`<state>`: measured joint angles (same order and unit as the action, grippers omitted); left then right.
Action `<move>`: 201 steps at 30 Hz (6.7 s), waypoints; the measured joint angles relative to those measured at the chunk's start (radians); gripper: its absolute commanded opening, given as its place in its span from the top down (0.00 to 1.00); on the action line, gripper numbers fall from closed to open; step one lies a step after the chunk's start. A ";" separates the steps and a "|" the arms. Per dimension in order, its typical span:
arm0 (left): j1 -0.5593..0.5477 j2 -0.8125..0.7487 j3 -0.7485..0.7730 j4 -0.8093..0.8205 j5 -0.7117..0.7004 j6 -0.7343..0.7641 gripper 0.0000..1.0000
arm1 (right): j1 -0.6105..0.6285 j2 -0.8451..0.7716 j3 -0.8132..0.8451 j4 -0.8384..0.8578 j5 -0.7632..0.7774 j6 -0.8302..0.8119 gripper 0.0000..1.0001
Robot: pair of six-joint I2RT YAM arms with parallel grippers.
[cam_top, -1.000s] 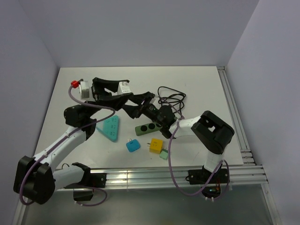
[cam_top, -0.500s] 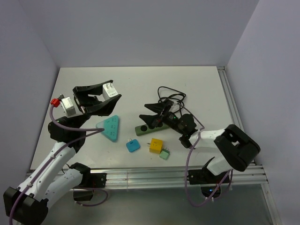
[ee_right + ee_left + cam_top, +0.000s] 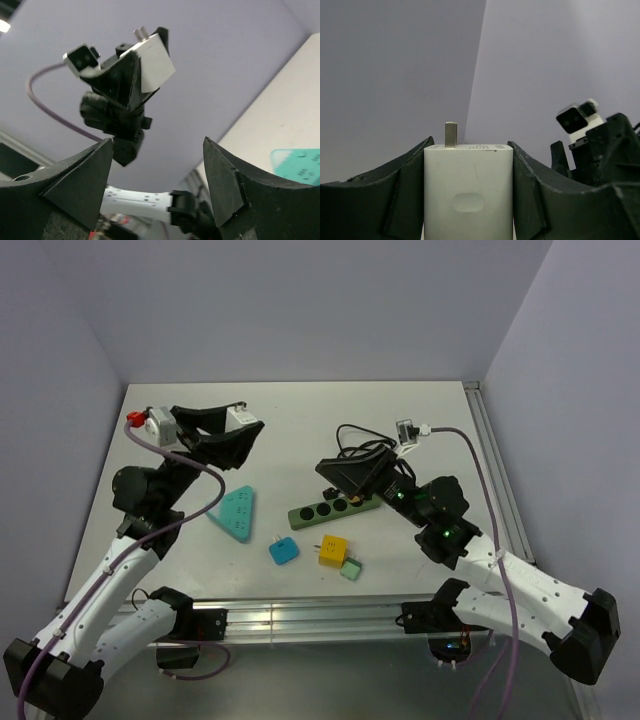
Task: Insert the plug
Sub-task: Adjust the plug, then pick up the socket from the center of the board.
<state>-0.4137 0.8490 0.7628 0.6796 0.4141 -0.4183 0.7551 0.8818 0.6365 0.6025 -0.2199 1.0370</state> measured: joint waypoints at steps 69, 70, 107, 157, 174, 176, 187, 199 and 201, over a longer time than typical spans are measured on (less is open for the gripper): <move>-0.008 0.118 0.090 -0.573 -0.370 -0.974 1.00 | 0.387 0.588 0.500 -0.126 0.677 -0.854 0.29; -0.008 0.112 0.090 -0.581 -0.372 -0.974 1.00 | 0.388 0.588 0.499 -0.123 0.670 -0.856 0.29; -0.021 0.098 0.079 -0.658 -0.305 -1.017 0.99 | 0.396 0.596 0.478 -0.079 0.754 -0.883 0.78; -0.032 -0.089 -0.041 -0.848 -0.261 -0.727 0.01 | 0.169 0.154 0.264 -0.805 0.563 -0.622 1.00; -0.049 0.259 -0.022 -0.825 -0.193 -0.317 0.00 | -0.040 0.559 0.634 -1.248 0.257 -0.690 1.00; -0.076 0.297 -0.015 -0.824 -0.199 -0.274 0.00 | -0.050 0.622 0.670 -1.288 0.233 -0.702 1.00; -0.253 0.465 0.035 -0.795 -0.256 -0.043 0.00 | -0.113 0.821 0.879 -1.443 0.204 -0.751 1.00; -0.285 0.548 0.028 -0.691 -0.244 0.225 0.01 | -0.254 0.724 0.818 -1.452 0.179 -0.766 1.00; -0.301 0.582 0.033 -0.686 -0.232 0.270 0.01 | -0.277 0.698 0.805 -1.451 0.173 -0.768 1.00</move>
<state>-0.7143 1.4311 0.7956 -0.0059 0.1825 -0.1482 0.4782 1.5795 1.4418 -0.8486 -0.0467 0.2687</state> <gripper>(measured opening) 0.995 0.441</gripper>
